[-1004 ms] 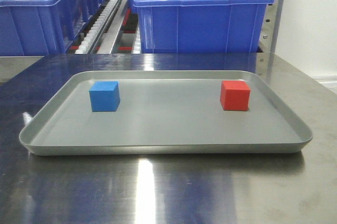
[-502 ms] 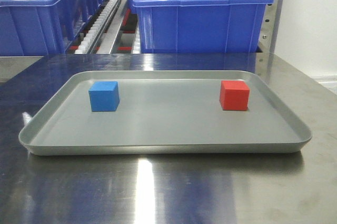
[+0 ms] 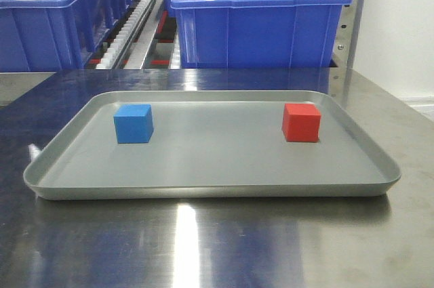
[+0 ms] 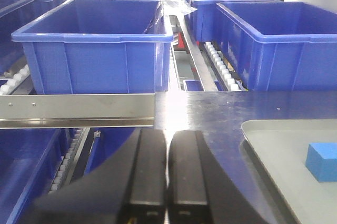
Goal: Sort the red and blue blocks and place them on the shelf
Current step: 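Lower the open right gripper around the red cube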
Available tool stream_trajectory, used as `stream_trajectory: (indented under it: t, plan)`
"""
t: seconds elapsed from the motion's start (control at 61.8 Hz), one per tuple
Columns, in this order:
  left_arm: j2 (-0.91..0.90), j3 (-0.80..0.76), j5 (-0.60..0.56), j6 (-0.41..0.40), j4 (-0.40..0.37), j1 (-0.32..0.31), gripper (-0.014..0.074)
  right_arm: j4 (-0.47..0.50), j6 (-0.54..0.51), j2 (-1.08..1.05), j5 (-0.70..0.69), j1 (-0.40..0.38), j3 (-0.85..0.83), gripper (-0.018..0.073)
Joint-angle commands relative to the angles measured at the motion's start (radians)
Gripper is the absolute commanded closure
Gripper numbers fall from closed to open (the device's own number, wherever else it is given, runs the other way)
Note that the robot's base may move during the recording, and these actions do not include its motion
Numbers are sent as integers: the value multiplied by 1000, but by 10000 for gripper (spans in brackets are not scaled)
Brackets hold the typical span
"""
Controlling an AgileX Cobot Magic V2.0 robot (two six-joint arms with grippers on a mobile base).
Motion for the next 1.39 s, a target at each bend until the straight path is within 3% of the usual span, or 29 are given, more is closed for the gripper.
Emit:
stream_trajectory:
  t: [0.0, 0.081, 0.146, 0.243, 0.291, 0.567, 0.793, 1.376]
  plan:
    - [-15, 25, -85, -10, -3, 0, 472, -89, 151, 102, 17, 29, -90, 461]
    - [-15, 25, -85, -10, -3, 0, 472, -160, 252, 190, 95, 64, -155, 344]
    - [-15, 25, -85, -10, -3, 0, 472, -215, 321, 266, 160, 95, -210, 176]
    - [-15, 25, -85, -10, -3, 0, 472, -230, 387, 367, 234, 126, -291, -27]
    - [-15, 25, -85, -10, -3, 0, 472, -230, 390, 410, 265, 145, -343, -74]
    - [-15, 25, -85, -10, -3, 0, 472, -137, 390, 661, 516, 224, -671, -43]
    - [-15, 25, -85, -10, -3, 0, 472, -85, 390, 836, 578, 245, -880, -43]
    - [-15, 25, -85, -10, -3, 0, 472, -85, 390, 1016, 532, 202, -942, -43]
